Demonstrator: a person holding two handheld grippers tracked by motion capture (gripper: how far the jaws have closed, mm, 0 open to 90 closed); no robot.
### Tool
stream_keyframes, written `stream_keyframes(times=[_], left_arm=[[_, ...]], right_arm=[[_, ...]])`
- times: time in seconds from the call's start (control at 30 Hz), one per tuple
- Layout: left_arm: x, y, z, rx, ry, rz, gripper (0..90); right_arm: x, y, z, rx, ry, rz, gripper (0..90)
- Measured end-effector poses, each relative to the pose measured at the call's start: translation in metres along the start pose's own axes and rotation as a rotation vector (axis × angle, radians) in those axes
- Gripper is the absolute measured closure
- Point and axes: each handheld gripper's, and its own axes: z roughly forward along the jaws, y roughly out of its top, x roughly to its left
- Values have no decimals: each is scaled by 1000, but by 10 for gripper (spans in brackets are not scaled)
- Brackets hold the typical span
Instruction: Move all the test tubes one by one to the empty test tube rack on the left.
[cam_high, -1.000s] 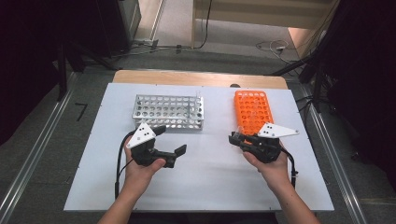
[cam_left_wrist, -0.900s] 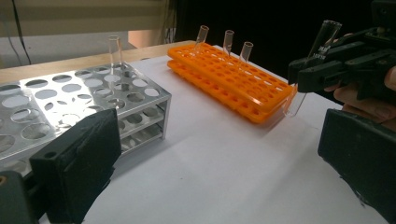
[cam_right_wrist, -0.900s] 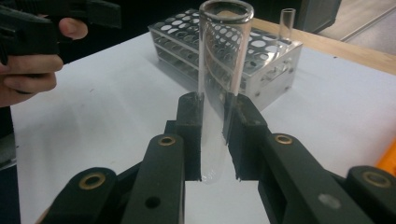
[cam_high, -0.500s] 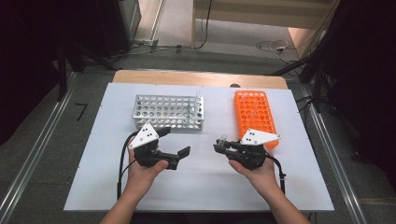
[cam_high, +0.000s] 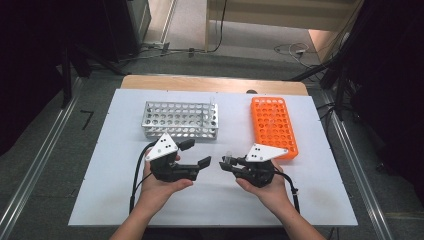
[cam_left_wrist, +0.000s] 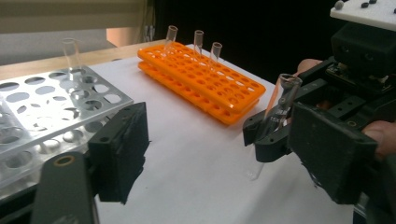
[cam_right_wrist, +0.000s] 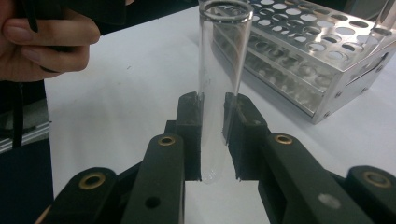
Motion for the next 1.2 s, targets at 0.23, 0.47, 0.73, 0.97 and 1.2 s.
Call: stream_keyframes(times=[0.23, 0.47, 0.73, 0.97, 1.2], left_arm=[[-12, -2, 10, 27, -44, 28, 352], [-22, -2, 15, 32, -94, 59, 453], [-27, -3, 19, 45, -99, 90, 577], [-28, -4, 20, 49, -103, 104, 668], [-28, -4, 20, 50, -102, 112, 722]], right_arm=[[6, 0, 7, 13, 17, -17, 741], [12, 0, 13, 32, 30, -30, 741], [19, 0, 18, 42, 50, -44, 741], [22, 1, 19, 42, 62, -47, 741], [22, 2, 19, 42, 66, -44, 741]])
